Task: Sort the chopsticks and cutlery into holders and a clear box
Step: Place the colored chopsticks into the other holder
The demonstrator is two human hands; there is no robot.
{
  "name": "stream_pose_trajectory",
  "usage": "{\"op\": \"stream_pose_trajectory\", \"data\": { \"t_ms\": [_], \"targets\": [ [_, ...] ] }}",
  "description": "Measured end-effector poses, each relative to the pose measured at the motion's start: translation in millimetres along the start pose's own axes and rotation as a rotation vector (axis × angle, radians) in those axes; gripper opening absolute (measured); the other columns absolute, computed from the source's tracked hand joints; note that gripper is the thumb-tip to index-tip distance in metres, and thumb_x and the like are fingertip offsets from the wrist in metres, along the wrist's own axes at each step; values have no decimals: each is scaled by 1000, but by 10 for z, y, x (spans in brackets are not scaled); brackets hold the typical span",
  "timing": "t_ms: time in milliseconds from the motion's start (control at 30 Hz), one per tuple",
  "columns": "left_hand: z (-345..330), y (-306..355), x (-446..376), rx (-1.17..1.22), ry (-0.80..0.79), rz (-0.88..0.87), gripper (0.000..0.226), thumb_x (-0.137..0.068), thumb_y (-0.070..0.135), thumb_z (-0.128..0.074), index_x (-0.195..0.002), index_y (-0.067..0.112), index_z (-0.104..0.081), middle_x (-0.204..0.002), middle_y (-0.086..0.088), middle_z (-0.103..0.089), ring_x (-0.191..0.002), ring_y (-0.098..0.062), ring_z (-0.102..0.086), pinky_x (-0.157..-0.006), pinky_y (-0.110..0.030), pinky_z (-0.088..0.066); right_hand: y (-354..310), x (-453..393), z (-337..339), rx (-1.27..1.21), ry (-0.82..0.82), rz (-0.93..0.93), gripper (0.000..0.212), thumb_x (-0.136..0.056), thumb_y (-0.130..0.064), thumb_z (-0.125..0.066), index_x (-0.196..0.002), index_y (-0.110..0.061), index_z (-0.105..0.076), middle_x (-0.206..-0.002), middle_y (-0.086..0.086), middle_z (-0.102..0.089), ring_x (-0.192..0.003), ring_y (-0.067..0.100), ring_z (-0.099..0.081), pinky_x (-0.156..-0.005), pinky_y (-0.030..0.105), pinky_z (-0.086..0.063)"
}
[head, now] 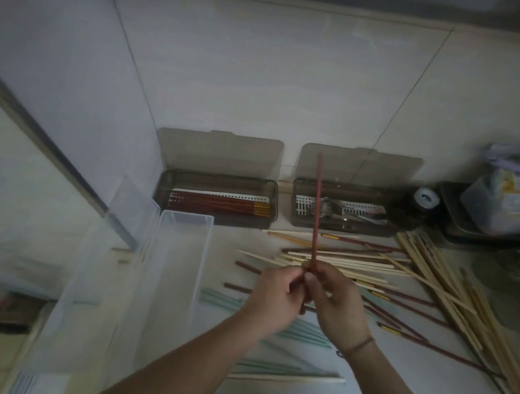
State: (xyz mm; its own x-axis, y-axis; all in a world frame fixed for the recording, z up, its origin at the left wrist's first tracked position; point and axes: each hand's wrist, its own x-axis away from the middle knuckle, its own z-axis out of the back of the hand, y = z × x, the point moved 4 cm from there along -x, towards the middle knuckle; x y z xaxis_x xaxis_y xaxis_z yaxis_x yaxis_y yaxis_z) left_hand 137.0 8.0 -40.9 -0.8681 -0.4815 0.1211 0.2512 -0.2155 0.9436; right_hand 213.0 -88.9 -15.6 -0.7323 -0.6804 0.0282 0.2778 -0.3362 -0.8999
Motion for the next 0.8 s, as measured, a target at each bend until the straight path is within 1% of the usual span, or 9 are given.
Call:
{"op": "stream_pose_trajectory", "data": {
  "t_ms": [100, 167, 233, 300, 367, 433, 533, 667, 800],
  "targets": [
    [190, 7, -21, -78, 74, -7, 16, -96, 17, -56, -96, 14, -72, -83, -3, -72, -74, -16, -69, -72, -33, -57, -62, -267, -116, 106, 43, 48, 22, -93, -8, -56, -91, -30, -63, -79, -13, -66, -72, 1, -62, -66, 15, -47],
    [365, 5, -59, -361, 62, -27, 26, -96, 28, -57, -119, 19, -65, -109, -2, -69, -98, -18, -65, -89, -34, -52, -69, -536, -149, 249, 51, 77, 19, -94, -7, -54, -102, -20, -66, -90, -4, -68, -80, 9, -63, -73, 24, -46],
    [582, -34, -121, -703, 48, -35, 46, -95, 36, -56, -139, 22, -49, -142, -3, -50, -132, -23, -44, -112, -40, -35, -76, -834, -236, 450, -65, 85, 32, -90, 3, -50, -116, -12, -64, -104, 8, -64, -93, 23, -60, -78, 22, -41],
    [798, -110, -198, -910, 20, 29, 63, -96, 40, -52, -152, 20, -30, -161, -5, -23, -149, -27, -15, -121, -45, -13, -122, -1093, -361, 602, -188, 102, 52, -81, 14, -48, -124, -14, -61, -109, 7, -56, -98, 22, -56, -85, 16, -36],
    [929, -186, -248, -985, -6, 88, 69, -97, 41, -50, -155, 15, -23, -164, -8, -11, -152, -29, -4, -122, -44, -5, -218, -1317, -505, 637, -227, 161, 58, -79, 16, -48, -126, -16, -59, -113, 7, -56, -104, 23, -55, -92, 18, -38],
    [959, -207, -259, -1034, -16, 82, 68, -97, 42, -49, -154, 14, -24, -164, -9, -13, -151, -30, -4, -122, -47, 0, -316, -1495, -679, 662, -249, 190, 59, -80, 12, -50, -130, -20, -56, -122, 7, -58, -111, 25, -56, -101, 26, -42],
    [935, -213, -268, -1076, -44, 83, 65, -98, 44, -46, -154, 17, -26, -164, -9, -13, -151, -29, -3, -119, -55, 7, -449, -1631, -917, 684, -307, 120, 61, -82, 12, -49, -133, -20, -52, -129, 8, -56, -114, 24, -56, -103, 33, -45],
    [896, -221, -258, -1113, -102, 96, 61, -100, 46, -42, -152, 17, -28, -165, -9, -9, -152, -30, 1, -118, -61, 8, -418, -1687, -1032, 652, -361, 42, 56, -87, 13, -45, -134, -16, -52, -132, 12, -55, -118, 25, -55, -103, 27, -41],
    [871, -227, -251, -1125, -124, 97, 62, -100, 47, -41, -152, 17, -28, -165, -10, -7, -152, -30, 3, -117, -64, 6, -350, -1694, -969, 645, -338, 90, 58, -84, 14, -49, -132, -17, -54, -130, 6, -58, -119, 24, -55, -100, 25, -41]
  ]
}}
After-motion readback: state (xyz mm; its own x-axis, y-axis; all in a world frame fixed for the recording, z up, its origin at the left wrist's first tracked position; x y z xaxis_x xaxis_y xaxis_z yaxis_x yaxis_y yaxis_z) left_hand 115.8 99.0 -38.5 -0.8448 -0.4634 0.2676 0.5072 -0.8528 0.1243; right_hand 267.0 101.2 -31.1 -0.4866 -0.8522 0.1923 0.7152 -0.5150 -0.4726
